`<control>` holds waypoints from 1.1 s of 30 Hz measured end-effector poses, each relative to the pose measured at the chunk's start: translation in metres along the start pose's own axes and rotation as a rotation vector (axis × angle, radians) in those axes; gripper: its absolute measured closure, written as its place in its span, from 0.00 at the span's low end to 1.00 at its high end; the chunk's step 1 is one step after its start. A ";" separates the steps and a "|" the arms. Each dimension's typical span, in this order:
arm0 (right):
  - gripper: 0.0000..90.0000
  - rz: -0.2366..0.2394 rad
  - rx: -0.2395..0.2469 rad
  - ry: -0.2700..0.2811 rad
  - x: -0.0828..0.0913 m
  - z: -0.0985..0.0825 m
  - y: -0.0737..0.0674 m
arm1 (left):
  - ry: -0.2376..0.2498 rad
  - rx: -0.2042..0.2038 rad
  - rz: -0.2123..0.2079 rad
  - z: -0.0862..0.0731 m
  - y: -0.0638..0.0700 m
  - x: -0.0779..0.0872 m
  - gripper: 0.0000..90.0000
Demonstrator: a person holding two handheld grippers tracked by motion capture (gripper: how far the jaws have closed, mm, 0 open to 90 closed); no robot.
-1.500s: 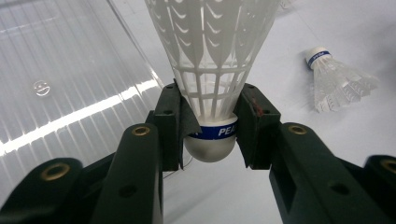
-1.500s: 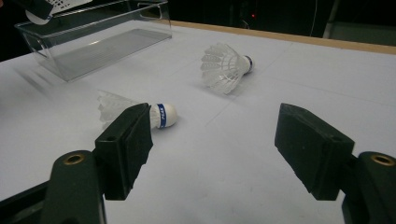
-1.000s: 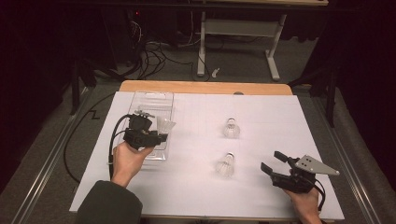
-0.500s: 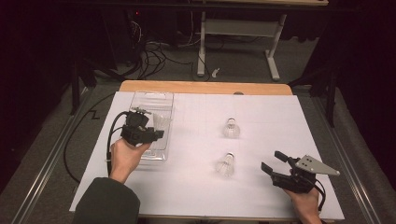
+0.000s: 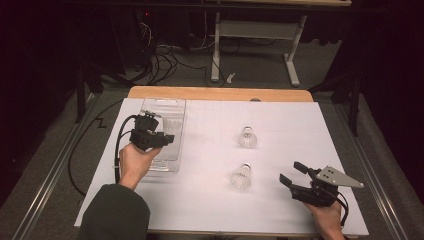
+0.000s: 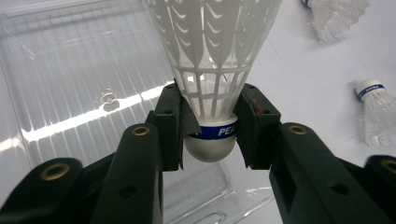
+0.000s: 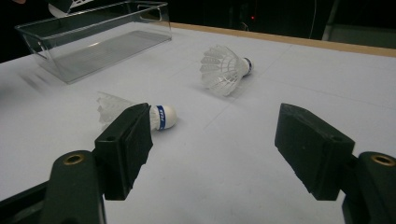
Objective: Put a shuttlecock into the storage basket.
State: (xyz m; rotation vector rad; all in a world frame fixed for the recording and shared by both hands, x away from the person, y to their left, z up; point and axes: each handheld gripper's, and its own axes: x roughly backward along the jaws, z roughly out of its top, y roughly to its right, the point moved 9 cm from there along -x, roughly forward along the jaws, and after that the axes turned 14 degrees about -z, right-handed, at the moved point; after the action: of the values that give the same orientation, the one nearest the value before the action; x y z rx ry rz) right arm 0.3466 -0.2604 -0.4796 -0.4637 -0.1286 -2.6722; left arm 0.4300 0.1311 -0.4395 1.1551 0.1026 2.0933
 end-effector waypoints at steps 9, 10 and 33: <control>0.31 -0.001 0.000 0.000 0.000 0.000 0.000 | 0.007 0.016 0.027 0.014 -0.012 -0.002 0.73; 0.31 -0.001 0.000 0.000 0.000 0.000 0.000 | 0.008 0.019 0.030 0.016 -0.014 -0.003 0.72; 0.31 0.005 -0.003 -0.005 0.000 -0.001 -0.001 | -0.021 0.081 0.109 0.036 -0.046 -0.022 0.72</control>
State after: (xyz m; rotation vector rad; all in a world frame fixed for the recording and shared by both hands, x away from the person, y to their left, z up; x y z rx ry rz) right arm 0.3463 -0.2598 -0.4802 -0.4717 -0.1243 -2.6668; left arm 0.4907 0.1414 -0.4520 1.2561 0.1178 2.1889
